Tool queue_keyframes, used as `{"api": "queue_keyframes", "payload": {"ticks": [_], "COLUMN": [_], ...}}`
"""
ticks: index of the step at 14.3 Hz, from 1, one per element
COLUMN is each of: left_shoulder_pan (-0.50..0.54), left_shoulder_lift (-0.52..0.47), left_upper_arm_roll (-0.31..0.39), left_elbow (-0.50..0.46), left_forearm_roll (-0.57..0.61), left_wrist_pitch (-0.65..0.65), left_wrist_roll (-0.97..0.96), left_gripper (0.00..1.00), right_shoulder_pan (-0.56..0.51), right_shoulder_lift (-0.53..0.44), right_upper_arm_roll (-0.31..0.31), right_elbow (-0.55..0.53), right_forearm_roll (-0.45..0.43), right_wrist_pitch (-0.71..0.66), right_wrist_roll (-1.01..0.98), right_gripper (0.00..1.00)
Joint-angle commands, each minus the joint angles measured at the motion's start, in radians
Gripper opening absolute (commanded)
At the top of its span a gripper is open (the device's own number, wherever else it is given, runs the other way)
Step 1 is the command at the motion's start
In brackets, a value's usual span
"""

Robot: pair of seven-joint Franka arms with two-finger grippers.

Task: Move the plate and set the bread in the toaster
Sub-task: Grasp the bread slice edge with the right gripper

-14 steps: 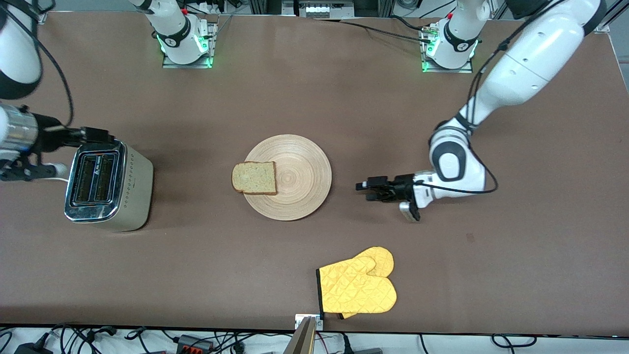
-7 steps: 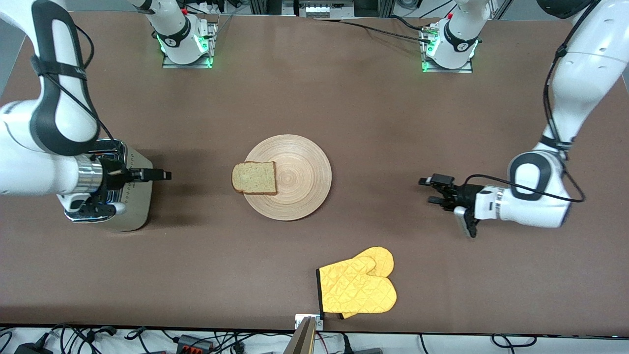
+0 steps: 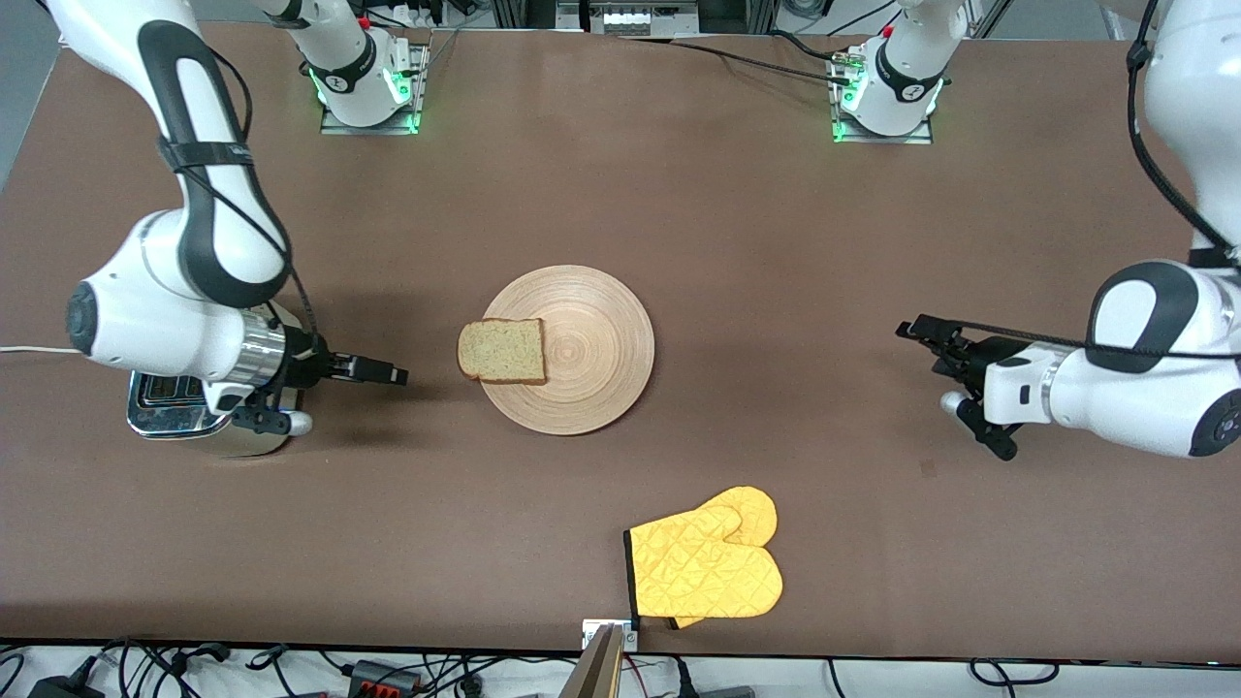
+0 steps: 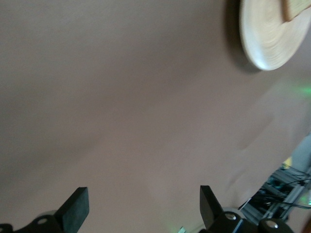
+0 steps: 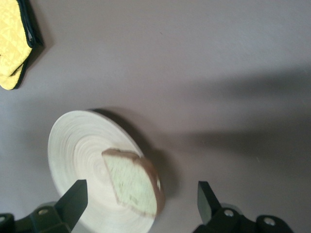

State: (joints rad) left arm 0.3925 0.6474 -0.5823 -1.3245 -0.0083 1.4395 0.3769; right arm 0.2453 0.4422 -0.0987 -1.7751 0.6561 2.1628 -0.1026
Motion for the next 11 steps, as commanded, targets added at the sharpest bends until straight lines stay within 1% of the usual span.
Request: {"api": "queue_keyframes", "payload": {"ticks": [1, 2, 3, 4, 5, 7, 8, 9, 10, 11], "left_shoulder_pan": [-0.040, -0.040, -0.040, -0.040, -0.062, -0.177, -0.213, -0.234, -0.266, -0.327], "left_shoulder_lift": [-0.127, -0.159, -0.202, -0.233, -0.267, -0.322, -0.340, -0.365, -0.385, -0.422], "left_upper_arm_roll": [0.004, 0.004, 0.018, 0.028, 0.062, 0.221, 0.266, 0.286, 0.327, 0.387], "left_elbow": [-0.010, -0.010, -0.015, -0.022, -0.027, -0.041, -0.041, -0.048, -0.054, -0.094], "left_forearm_roll": [0.158, 0.168, 0.169, 0.168, 0.168, 0.157, 0.145, 0.142, 0.140, 0.140], "left_wrist_pitch": [-0.062, -0.068, -0.079, -0.079, -0.083, -0.083, -0.085, -0.085, -0.085, -0.077], "left_wrist_roll": [-0.072, -0.073, -0.082, -0.108, -0.134, -0.187, -0.188, -0.196, -0.231, -0.278], "left_gripper": [1.00, 1.00, 1.00, 1.00, 1.00, 1.00, 1.00, 1.00, 1.00, 1.00], "right_shoulder_pan": [0.051, 0.054, 0.055, 0.061, 0.058, 0.055, 0.058, 0.061, 0.066, 0.065], "right_shoulder_lift": [-0.034, -0.034, -0.033, -0.033, -0.030, -0.022, -0.022, -0.022, -0.022, -0.025], "right_upper_arm_roll": [0.016, 0.034, 0.054, 0.063, 0.063, 0.063, 0.065, 0.065, 0.065, 0.067], "right_elbow": [-0.174, -0.219, -0.263, -0.282, -0.294, -0.302, -0.310, -0.320, -0.342, -0.362], "right_forearm_roll": [0.153, 0.253, 0.370, 0.451, 0.479, 0.481, 0.481, 0.481, 0.482, 0.485], "right_wrist_pitch": [0.217, 0.262, 0.311, 0.327, 0.325, 0.322, 0.322, 0.318, 0.313, 0.308], "right_wrist_roll": [-0.226, -0.335, -0.447, -0.526, -0.580, -0.602, -0.602, -0.605, -0.627, -0.661], "right_gripper": [1.00, 1.00, 1.00, 1.00, 1.00, 1.00, 1.00, 1.00, 1.00, 1.00]}}
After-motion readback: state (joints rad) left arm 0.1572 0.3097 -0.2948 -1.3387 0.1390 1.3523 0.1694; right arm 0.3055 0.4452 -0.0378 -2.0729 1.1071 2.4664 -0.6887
